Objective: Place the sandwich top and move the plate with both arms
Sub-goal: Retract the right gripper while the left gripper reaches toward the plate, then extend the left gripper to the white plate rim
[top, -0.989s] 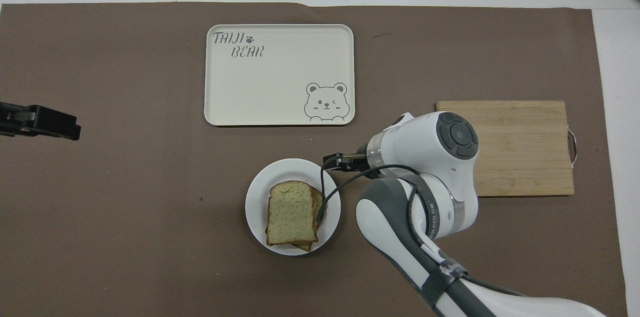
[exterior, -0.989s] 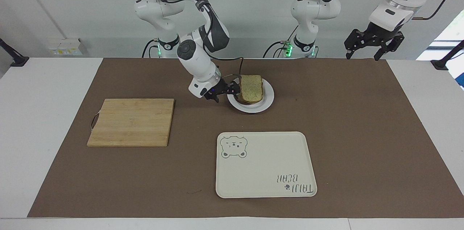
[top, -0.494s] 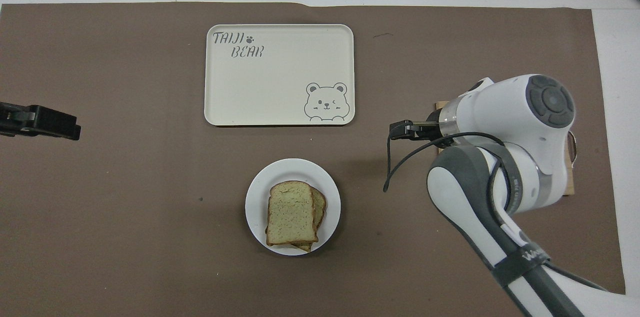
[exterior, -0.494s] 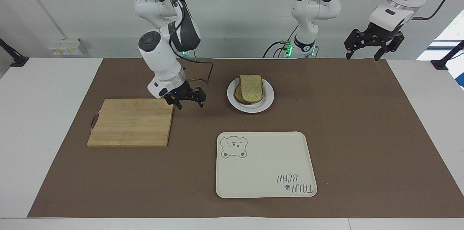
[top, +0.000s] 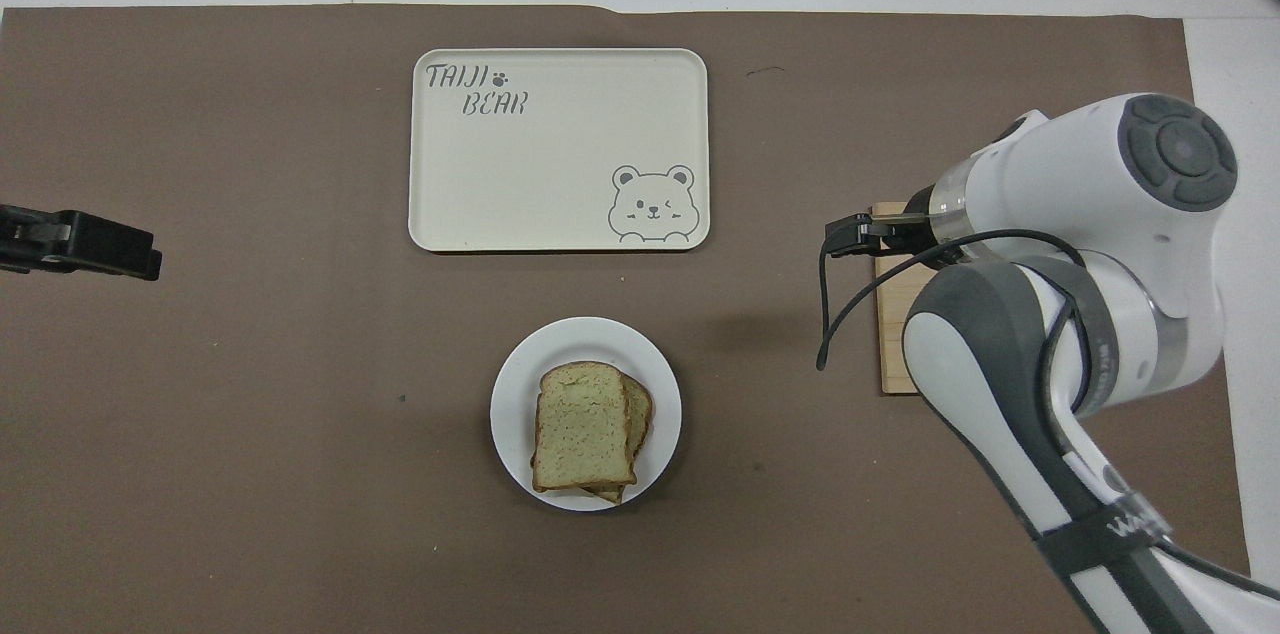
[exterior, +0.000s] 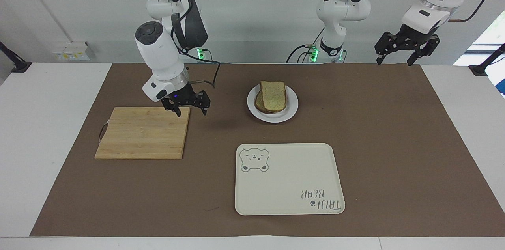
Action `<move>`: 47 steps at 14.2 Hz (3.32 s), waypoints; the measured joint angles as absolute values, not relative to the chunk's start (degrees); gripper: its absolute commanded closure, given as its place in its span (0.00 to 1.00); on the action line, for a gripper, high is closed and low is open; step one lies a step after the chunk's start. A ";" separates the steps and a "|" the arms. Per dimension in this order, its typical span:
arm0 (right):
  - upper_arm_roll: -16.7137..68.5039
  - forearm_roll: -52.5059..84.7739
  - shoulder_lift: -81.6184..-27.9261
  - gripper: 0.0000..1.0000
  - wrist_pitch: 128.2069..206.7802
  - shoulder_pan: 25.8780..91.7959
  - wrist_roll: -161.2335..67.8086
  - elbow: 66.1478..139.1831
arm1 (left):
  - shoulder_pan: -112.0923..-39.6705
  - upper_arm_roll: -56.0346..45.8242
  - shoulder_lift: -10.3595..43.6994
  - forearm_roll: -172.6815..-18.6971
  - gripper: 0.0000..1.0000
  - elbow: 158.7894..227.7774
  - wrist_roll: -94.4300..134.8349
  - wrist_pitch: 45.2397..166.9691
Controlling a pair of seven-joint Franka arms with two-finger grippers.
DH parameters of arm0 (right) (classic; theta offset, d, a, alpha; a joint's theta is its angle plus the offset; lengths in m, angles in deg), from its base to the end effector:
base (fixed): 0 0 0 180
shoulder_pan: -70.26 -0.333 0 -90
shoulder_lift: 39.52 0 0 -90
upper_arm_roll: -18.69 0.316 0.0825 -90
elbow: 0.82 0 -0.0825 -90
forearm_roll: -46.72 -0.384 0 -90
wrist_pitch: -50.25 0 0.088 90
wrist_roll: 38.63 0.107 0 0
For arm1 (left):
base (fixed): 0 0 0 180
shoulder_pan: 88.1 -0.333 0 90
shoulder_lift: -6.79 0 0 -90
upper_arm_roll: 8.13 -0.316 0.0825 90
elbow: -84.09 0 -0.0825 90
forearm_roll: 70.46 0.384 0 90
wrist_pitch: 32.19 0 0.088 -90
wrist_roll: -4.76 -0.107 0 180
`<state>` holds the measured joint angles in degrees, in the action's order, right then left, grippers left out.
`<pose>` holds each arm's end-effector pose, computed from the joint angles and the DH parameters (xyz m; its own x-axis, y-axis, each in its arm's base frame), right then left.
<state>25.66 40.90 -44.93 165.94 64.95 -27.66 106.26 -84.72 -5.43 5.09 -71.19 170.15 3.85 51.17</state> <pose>0.5777 0.1299 0.4680 0.9992 -0.0213 0.0330 -0.0175 -0.9934 -0.1134 0.5300 -0.0584 0.6626 0.9922 -0.1231 -0.0173 -0.1229 -0.9924 0.0116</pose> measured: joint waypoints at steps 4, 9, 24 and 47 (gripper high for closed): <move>25.61 41.70 -39.62 0.00 158.75 65.15 -27.64 104.97 | -84.72 -5.42 5.09 -71.19 0.00 170.15 3.87 51.15; 25.38 42.67 -34.15 0.00 153.70 67.57 -27.61 103.84 | -86.45 -5.58 4.74 -80.19 0.00 171.35 3.81 50.72; 18.57 43.74 -29.64 0.00 139.71 69.97 -27.26 95.90 | -90.63 -5.64 4.14 -105.02 0.00 183.91 -11.39 55.51; 17.55 48.19 -30.86 0.00 137.42 72.54 -32.06 94.95 | -90.21 -4.56 11.15 -120.00 0.00 201.81 -28.22 69.68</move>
<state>17.55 48.19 -30.86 137.42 72.54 -32.06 94.95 -90.21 -4.56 11.15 -120.00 201.81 -28.22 69.68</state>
